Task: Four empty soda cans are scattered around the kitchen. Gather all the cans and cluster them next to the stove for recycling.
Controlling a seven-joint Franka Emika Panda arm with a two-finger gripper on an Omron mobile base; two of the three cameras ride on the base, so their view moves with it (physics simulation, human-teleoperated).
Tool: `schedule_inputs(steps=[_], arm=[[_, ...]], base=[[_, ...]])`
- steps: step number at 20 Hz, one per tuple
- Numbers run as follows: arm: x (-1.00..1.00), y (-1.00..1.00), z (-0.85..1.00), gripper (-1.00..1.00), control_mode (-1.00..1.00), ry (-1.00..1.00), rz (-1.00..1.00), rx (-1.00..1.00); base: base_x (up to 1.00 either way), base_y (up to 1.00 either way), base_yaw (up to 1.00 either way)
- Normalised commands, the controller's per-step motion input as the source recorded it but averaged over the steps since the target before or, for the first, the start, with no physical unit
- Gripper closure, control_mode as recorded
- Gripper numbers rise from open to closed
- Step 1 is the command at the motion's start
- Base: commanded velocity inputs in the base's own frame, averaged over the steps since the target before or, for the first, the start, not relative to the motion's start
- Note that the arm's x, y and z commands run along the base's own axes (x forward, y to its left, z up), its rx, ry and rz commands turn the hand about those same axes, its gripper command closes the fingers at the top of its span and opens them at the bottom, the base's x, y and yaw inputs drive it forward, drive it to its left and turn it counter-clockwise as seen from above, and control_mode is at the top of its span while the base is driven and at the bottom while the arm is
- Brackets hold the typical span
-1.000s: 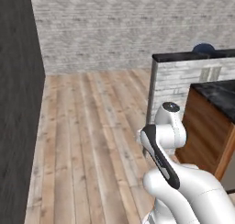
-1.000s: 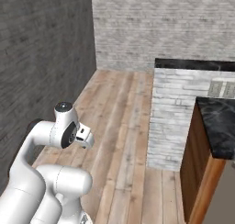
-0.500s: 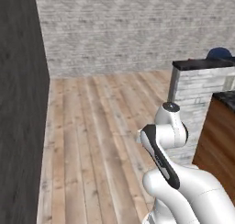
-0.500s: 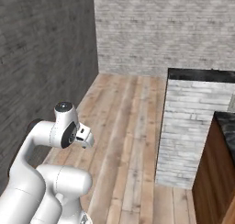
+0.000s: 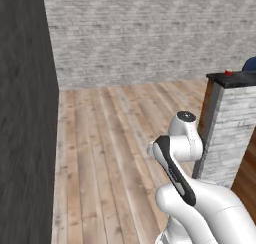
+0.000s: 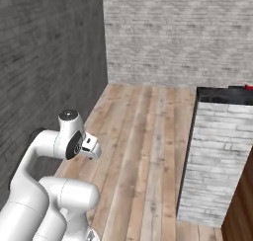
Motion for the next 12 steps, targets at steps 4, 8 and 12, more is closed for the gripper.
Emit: schedule_inputs(steps=[4,8,12], arm=[[0.0,0.0,0.0,-1.0,1.0,0.0,0.0,0.0],[0.0,0.0,0.0,-1.0,1.0,0.0,0.0,0.0],[0.0,0.0,0.0,-1.0,1.0,0.0,0.0,0.0]], base=[[0.66,0.44,0.0],[0.67,0.42,0.0],[0.69,0.39,-0.02]])
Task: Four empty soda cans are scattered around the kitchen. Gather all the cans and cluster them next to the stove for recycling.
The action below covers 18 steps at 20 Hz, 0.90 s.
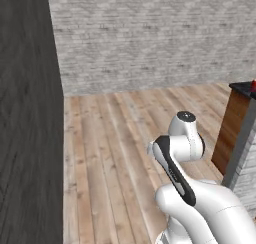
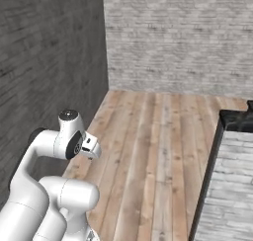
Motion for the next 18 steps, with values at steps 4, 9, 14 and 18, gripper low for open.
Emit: schedule_inputs(steps=[4,9,14,18], arm=[[0.0,0.0,0.0,-1.0,1.0,0.0,0.0,0.0],[0.0,0.0,0.0,-1.0,1.0,0.0,0.0,0.0],[0.0,0.0,0.0,-1.0,1.0,0.0,0.0,0.0],[0.0,0.0,0.0,-1.0,1.0,0.0,0.0,0.0]], base=[[0.71,0.34,-0.13],[0.65,0.33,-0.26],[0.58,0.31,-0.39],[0.52,0.29,-0.47]])
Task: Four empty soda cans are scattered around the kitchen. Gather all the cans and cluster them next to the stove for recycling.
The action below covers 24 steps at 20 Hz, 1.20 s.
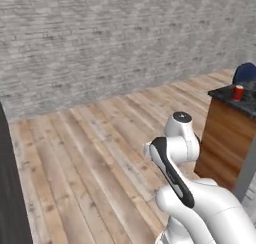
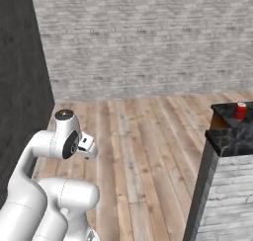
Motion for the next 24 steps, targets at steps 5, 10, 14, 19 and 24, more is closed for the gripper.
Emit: schedule_inputs(steps=[5,10,14,19,24], arm=[[0.0,0.0,0.0,-1.0,1.0,0.0,0.0,0.0],[0.0,0.0,0.0,-1.0,1.0,0.0,0.0,0.0],[0.0,0.0,0.0,-1.0,1.0,0.0,0.0,0.0],[0.0,0.0,0.0,-1.0,1.0,0.0,0.0,0.0],[0.0,0.0,0.0,-1.0,1.0,0.0,0.0,0.0]], base=[[0.5,0.28,-0.51],[0.51,0.29,-0.49],[0.51,0.29,-0.5],[0.51,0.3,-0.49],[0.53,0.32,-0.44]])
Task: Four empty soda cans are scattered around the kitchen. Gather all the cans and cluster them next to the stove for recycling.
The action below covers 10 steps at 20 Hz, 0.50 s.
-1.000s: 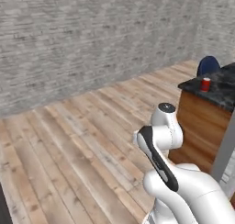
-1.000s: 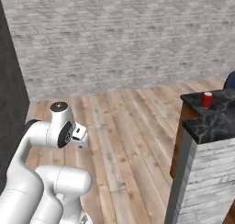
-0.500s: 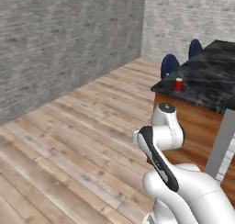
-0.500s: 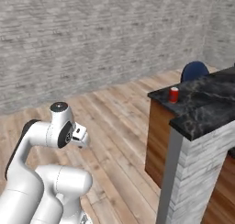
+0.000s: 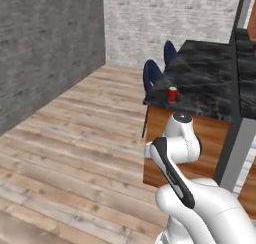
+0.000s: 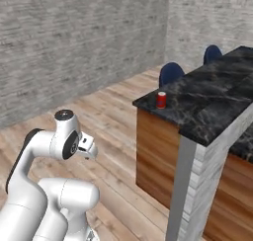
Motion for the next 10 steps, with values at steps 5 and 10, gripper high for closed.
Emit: schedule_inputs(steps=[5,10], arm=[[0.0,0.0,0.0,-1.0,1.0,0.0,0.0,0.0],[0.0,0.0,0.0,-1.0,1.0,0.0,0.0,0.0]], base=[[0.53,0.32,-0.45],[0.55,0.35,-0.4]])
